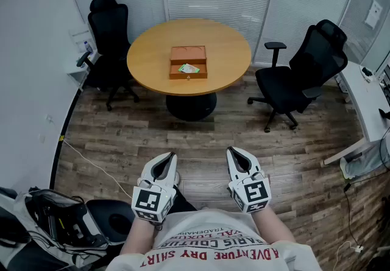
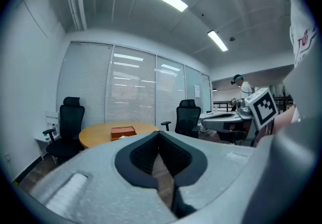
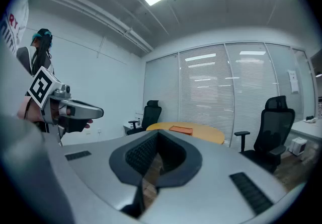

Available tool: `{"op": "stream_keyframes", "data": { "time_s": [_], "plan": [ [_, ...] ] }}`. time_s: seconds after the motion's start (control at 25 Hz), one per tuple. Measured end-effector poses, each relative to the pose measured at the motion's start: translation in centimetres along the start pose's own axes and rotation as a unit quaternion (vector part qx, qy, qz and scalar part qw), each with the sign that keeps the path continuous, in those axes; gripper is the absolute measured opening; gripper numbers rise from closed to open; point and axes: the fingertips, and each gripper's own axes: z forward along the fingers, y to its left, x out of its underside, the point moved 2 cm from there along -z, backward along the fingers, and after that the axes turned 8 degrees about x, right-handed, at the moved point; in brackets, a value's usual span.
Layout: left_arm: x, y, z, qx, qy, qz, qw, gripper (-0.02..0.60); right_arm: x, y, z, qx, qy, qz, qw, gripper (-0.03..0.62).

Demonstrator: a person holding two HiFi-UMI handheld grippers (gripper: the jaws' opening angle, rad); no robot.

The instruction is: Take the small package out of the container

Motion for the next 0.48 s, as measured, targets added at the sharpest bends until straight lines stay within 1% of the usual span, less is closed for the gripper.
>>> {"op": "stream_keyframes", "data": {
  "time_s": [0.12,0.24,0.36,0.48],
  "plan": [
    [-0.1,-1.7,-0.6,0.003,-0.003,0.017,0.9998,0.012,0.3,-0.1,-1.2,-0.001,0.0,0.0,1.0,0.006],
    [-0.3,-1.4,-0.3,0.013,-0.001,0.031,0.9994,0.012,0.3,0.0,-0.6,0.003,0.005,-0.005,1.0,0.006],
    [0.0,-0.4,0.3,0.018,0.001,0.017,0.9997,0.012,0.3,0.0,0.1,0.011,0.012,-0.005,1.0,0.006],
    [0.4,0.0,0.7,0.02,0.003,0.008,0.9998,0.011,0.8,-0.3,0.1,0.014,0.022,0.014,1.0,0.006]
  ]
}}
